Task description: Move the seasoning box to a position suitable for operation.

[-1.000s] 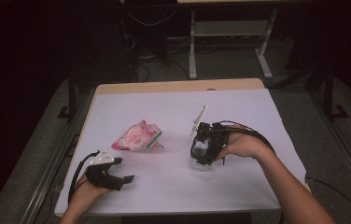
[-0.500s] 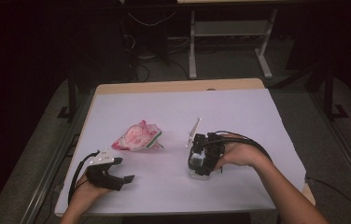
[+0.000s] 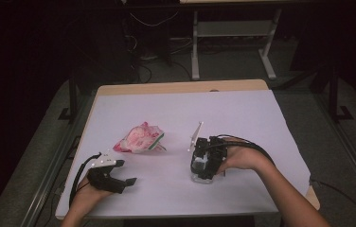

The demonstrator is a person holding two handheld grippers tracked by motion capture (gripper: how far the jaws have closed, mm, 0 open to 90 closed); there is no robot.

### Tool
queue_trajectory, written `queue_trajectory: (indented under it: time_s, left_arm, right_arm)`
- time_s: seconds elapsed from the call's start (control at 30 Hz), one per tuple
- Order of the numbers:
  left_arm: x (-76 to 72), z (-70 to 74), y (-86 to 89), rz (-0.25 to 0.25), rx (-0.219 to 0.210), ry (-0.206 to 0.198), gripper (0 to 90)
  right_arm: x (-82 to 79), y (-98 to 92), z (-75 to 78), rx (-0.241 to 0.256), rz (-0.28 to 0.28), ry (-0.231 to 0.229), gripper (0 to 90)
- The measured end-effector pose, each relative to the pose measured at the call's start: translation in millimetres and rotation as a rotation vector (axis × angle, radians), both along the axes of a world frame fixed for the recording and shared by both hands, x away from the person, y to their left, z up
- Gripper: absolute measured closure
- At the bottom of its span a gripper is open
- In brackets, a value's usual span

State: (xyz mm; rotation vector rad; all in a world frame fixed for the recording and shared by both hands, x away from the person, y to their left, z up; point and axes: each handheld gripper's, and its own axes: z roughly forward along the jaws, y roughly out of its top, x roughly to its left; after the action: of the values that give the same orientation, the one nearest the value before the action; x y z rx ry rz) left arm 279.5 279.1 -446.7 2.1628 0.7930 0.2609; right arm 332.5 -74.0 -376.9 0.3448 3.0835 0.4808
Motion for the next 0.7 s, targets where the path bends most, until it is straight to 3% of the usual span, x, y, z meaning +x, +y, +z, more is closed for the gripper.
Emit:
queue_trajectory:
  time_s: [0.07,0.4,0.43,0.53,0.57,0.7]
  left_arm:
    - [0.0,0.0,-0.1,0.0,0.0,0.0,12.2]
    - [0.0,-0.4,-0.7,0.002,-0.004,0.003,12.2]
    - [0.1,-0.5,-0.6,0.002,-0.001,0.005,12.2]
    - [0.1,-0.6,-0.8,0.003,-0.003,0.005,12.2]
    - [0.1,-0.7,-1.2,0.003,-0.003,0.005,12.2]
    - [-0.4,-0.9,-2.4,0.008,-0.008,0.009,12.2]
  right_arm:
    - [1.2,-3.9,-1.1,0.021,-0.011,0.015,13.6]
    - [-1.8,-25.8,12.6,0.117,-0.052,-0.005,7.0]
    - [-3.1,-35.3,15.1,0.156,-0.07,-0.012,6.2]
    - [-5.3,-44.6,16.8,0.188,-0.089,-0.013,6.1]
    - [-9.3,-56.5,18.2,0.221,-0.112,-0.022,6.1]
    - [-17.0,-77.5,18.6,0.258,-0.16,-0.036,6.0]
